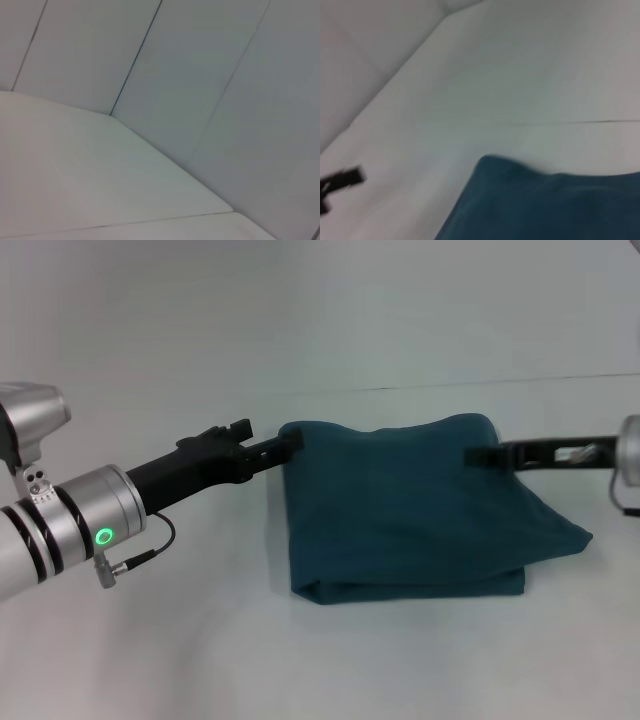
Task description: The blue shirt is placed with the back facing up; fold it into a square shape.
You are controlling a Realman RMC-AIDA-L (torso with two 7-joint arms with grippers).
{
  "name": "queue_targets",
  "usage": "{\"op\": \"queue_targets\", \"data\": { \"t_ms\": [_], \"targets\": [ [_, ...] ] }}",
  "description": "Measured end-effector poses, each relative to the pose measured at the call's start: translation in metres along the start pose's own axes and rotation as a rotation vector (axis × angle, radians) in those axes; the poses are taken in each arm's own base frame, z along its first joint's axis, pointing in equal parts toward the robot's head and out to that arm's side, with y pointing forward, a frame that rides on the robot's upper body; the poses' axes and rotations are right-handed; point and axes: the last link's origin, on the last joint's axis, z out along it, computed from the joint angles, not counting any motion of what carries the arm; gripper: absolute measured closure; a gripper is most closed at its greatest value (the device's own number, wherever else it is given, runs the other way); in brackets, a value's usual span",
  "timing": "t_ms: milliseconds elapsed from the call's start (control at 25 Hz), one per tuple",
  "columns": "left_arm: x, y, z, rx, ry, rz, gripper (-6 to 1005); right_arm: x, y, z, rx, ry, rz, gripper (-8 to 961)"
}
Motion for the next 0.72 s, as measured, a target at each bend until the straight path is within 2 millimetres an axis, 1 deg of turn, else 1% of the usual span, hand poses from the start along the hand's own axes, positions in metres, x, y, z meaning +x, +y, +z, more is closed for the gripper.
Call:
{"op": "queue_targets", "data": {
  "t_ms": [120, 160, 200, 400, 520, 640, 720],
  "targets": [
    [-0.002, -0.002, 0.000, 0.016, -0.005, -0.008, 43, 0.007, 0.010, 0.020, 0.006, 0.042, -0.077, 888],
    [-0.003, -0.003, 0.000, 0.023, -0.007, -0.011, 43, 0.007, 0.010, 0.020, 0.006, 0.042, -0.077, 921],
    [-0.004, -0.004, 0.000, 0.025, -0.008, -0.013, 43, 0.008, 0.011, 0.024, 0.015, 0.052, -0.087, 954],
    [-0.008, -0.004, 0.000, 0.028, -0.016, -0.029, 43, 0.019, 0.012, 0.045, 0.087, 0.111, -0.142, 954],
    [-0.010, -0.004, 0.000, 0.030, -0.019, -0.041, 43, 0.022, 0.012, 0.055, 0.130, 0.129, -0.184, 954],
    [-0.010, -0.004, -0.001, 0.031, -0.019, -0.044, 44, 0.021, 0.012, 0.058, 0.157, 0.121, -0.203, 953],
    [-0.011, -0.004, -0.001, 0.031, -0.020, -0.046, 44, 0.017, 0.010, 0.058, 0.179, 0.101, -0.221, 953]
  ]
}}
